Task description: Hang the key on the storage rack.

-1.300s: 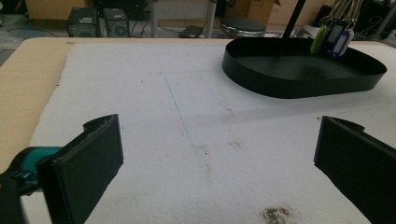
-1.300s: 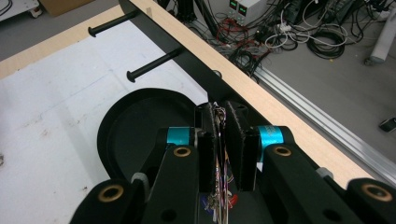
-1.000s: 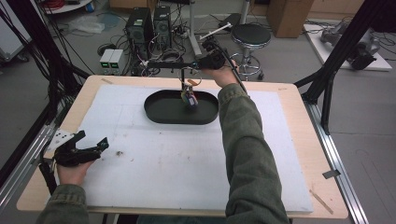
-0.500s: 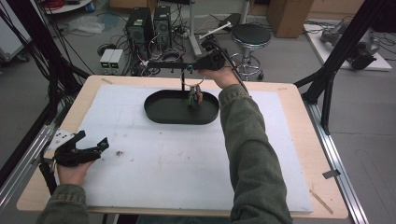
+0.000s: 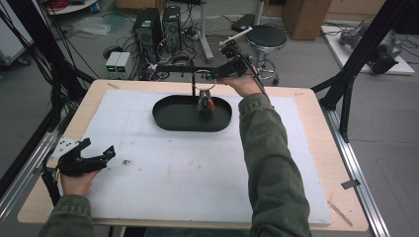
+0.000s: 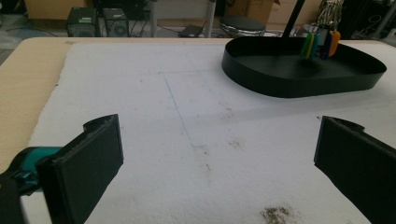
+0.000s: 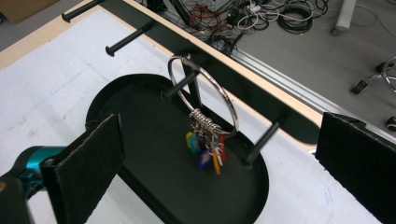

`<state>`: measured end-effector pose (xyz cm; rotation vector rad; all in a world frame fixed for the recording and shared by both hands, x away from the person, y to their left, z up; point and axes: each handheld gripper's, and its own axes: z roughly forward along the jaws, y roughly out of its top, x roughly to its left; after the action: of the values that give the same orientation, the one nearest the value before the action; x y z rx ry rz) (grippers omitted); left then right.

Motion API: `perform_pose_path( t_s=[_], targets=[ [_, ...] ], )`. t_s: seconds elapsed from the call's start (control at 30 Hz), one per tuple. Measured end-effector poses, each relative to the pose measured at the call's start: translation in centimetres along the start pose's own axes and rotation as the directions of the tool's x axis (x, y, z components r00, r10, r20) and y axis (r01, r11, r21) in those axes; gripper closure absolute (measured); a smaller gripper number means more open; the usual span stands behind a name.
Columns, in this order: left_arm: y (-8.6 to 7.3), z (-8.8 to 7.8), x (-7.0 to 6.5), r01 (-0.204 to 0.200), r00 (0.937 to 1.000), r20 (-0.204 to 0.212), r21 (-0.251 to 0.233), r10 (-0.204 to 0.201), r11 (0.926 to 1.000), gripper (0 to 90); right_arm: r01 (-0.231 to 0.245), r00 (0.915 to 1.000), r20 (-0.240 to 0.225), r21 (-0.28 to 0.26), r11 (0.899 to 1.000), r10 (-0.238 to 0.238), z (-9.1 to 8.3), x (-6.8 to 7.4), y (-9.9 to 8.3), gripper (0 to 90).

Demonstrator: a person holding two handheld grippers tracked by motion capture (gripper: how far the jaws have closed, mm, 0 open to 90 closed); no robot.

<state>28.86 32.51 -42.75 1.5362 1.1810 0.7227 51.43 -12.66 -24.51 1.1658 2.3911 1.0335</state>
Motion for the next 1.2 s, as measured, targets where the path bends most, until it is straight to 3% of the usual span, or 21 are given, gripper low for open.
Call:
perform_pose_path(
  t_s=[0.17, 0.37, 0.57, 0.93, 1.2],
  targets=[
    [0.0, 0.0, 0.0, -0.001, 1.0000, -0.002, -0.003, 0.001, 1.0000, 1.8, -0.022, 0.9995, 0.021, 0.034, 0.999, 0.021, -0.6, -0.3, -0.5, 0.4],
    [0.0, 0.0, 0.0, 0.001, 1.0000, 0.000, -0.006, -0.001, 1.0000, 1.7, -0.032, 0.9988, 0.037, 0.038, 0.999, 0.031, -1.6, 0.2, -0.7, 0.5],
    [0.0, -0.1, 0.0, 0.003, 1.0000, 0.000, -0.008, -0.003, 1.0000, 1.8, -0.017, 0.9991, 0.039, 0.014, 1.000, 0.017, -2.7, 0.6, -1.5, 0.5],
    [0.1, -0.3, 0.0, 0.004, 1.0000, 0.001, -0.006, -0.004, 1.0000, 1.8, -0.015, 0.9983, 0.057, -0.022, 1.000, 0.016, -4.1, 0.8, -4.8, 0.4],
    [0.1, -0.3, 0.1, 0.006, 1.0000, -0.001, -0.004, -0.006, 1.0000, 1.8, -0.021, 0.9991, 0.034, -0.063, 0.998, 0.024, -5.6, 0.7, -7.2, 0.4]
  ],
)
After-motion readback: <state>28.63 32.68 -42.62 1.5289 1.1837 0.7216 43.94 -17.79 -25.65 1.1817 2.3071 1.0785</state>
